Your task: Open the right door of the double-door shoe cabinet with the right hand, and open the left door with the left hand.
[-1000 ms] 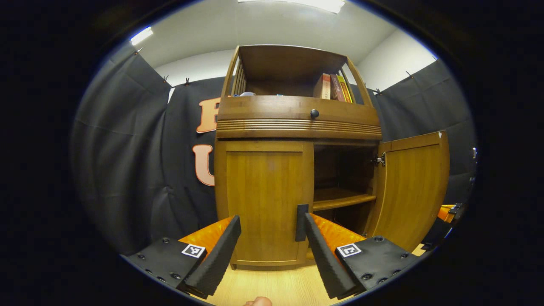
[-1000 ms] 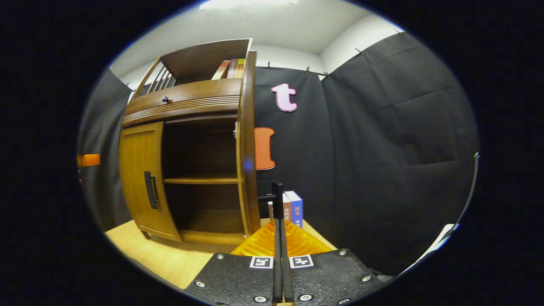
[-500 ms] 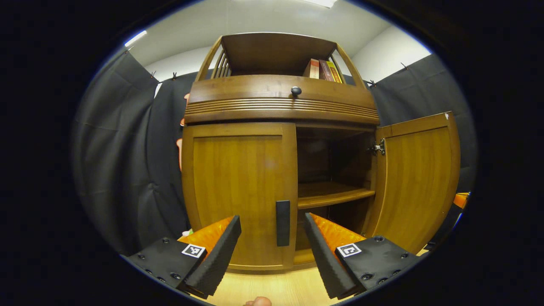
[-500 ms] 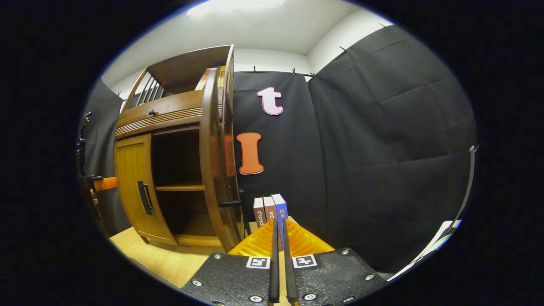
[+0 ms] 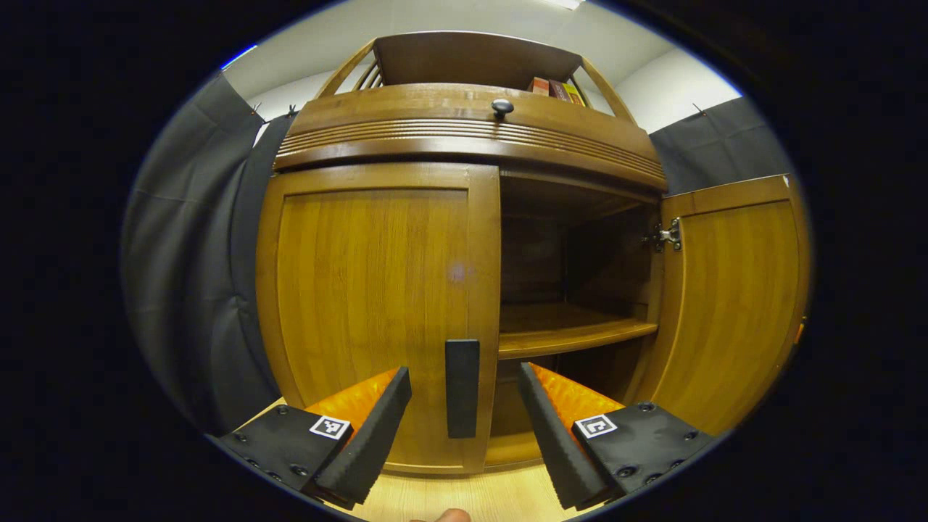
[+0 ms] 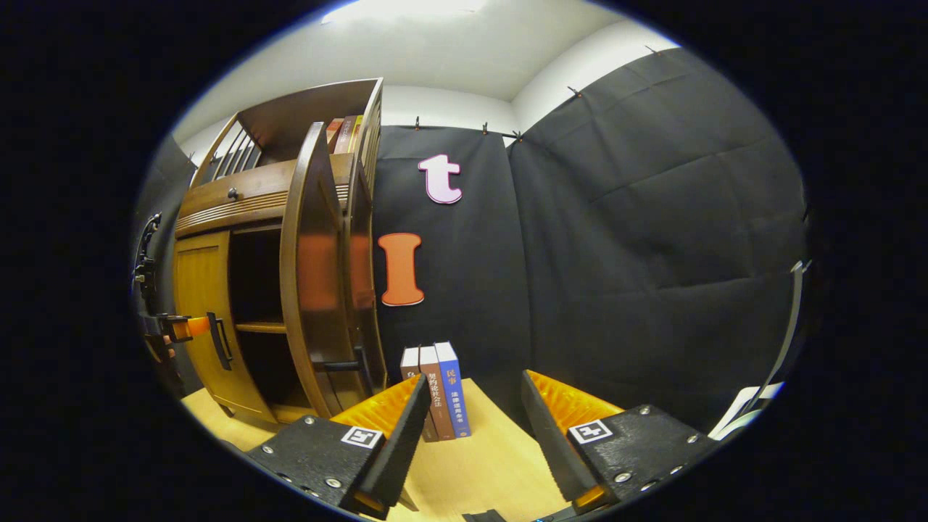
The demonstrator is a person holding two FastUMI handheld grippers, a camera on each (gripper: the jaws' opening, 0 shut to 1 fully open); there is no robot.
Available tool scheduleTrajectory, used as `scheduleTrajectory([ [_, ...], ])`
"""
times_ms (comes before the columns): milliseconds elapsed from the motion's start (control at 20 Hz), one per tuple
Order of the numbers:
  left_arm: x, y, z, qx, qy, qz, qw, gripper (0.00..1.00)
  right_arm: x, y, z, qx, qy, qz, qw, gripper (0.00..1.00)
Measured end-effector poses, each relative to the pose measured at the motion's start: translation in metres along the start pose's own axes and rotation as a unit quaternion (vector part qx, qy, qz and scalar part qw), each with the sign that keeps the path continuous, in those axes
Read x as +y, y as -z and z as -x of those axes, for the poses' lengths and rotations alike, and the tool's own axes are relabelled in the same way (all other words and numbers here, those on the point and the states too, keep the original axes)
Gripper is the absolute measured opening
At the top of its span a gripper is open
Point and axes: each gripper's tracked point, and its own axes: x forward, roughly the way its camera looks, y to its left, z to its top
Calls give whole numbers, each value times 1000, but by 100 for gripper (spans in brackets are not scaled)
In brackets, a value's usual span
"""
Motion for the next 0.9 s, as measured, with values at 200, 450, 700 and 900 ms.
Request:
scheduleTrajectory([
  [200, 10, 18, -28, 18, -14, 7, 1000, 96, 1, -12, -10, -12, 3, 6, 1000, 100],
  [450, 15, 31, -43, 29, -15, 8, 999, 96, 6, -18, -16, -18, 2, 1, 1000, 92],
  [700, 10, 33, -47, 30, -12, -3, 999, 82, 7, -13, -19, -13, 1, -11, 1000, 92],
  [900, 1, 34, -47, 27, 1, -20, 999, 68, 6, -9, -19, -9, 3, -14, 1000, 92],
])
